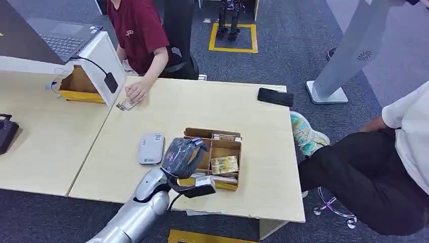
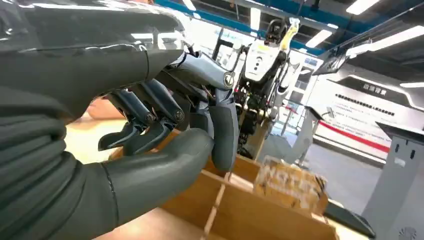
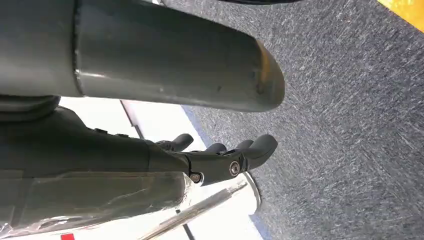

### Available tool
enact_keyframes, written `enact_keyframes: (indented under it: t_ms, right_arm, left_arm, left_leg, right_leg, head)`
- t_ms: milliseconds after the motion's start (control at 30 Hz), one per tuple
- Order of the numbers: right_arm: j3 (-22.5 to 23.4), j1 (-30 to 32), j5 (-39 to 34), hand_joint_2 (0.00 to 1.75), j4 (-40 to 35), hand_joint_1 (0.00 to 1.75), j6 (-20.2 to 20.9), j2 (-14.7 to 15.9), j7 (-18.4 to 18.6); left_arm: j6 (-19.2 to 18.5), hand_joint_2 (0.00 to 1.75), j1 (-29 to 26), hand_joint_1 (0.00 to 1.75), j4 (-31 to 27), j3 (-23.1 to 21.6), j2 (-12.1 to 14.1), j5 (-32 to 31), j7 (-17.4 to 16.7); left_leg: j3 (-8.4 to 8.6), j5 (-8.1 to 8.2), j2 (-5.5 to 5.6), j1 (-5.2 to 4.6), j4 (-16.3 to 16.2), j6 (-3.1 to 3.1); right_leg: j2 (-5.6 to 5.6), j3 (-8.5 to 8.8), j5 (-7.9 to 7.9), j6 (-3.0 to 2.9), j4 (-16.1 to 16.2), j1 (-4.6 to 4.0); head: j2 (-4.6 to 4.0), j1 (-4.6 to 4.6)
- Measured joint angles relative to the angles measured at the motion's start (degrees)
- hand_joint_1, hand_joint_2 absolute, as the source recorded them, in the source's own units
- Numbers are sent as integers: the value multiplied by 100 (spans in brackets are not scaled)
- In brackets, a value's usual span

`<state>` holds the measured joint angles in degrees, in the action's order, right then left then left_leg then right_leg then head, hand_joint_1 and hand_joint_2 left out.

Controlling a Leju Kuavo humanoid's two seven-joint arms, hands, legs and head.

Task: Pass the card to the sensor for recognition and then transmit it.

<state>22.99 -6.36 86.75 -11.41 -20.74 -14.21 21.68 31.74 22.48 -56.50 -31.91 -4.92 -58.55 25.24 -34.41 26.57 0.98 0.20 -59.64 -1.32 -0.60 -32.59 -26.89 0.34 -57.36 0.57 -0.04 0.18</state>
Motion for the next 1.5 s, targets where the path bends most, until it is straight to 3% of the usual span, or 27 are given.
enact_keyframes:
  t_ms: [367,400,433,667,900,1067,1500]
  right_arm:
    - [0,0,0,0,0,0,9,0,0]
    - [0,0,0,0,0,0,9,0,0]
    - [0,0,0,0,0,0,9,0,0]
    - [0,0,0,0,0,0,7,0,22]
    - [0,-1,0,0,0,0,0,0,81]
    - [4,-2,0,0,0,0,-4,0,109]
    - [24,-1,0,0,0,0,-9,-2,111]
  left_arm:
    - [-31,175,109,175,-15,181,105,20,-20]
    - [-33,175,110,133,-15,188,105,17,-20]
    - [-33,175,111,0,-15,192,105,15,-20]
    - [75,175,107,0,-15,221,46,-383,-83]
    - [739,175,111,0,112,96,-171,-1330,-483]
    - [774,175,222,0,265,-138,-324,-1740,-717]
    - [776,175,582,0,743,-560,-424,-1910,-944]
  left_leg:
    - [0,0,0,0,0,0]
    - [0,0,0,0,0,0]
    - [0,0,0,0,0,0]
    - [0,0,1,0,0,0]
    - [0,1,0,-1,-1,0]
    - [0,1,0,-2,-1,0]
    - [-1,0,0,-1,-1,0]
  right_leg:
    - [0,-1,0,0,0,0]
    - [0,-1,0,0,0,0]
    - [0,-1,0,0,0,0]
    - [0,-1,0,0,0,0]
    - [0,-3,0,0,1,1]
    - [0,-4,0,0,1,1]
    - [-1,-4,0,0,0,0]
  head:
    - [0,0]
    - [0,-2]
    - [0,-2]
    - [0,0]
    - [0,-2]
    - [0,-2]
    - [0,-2]
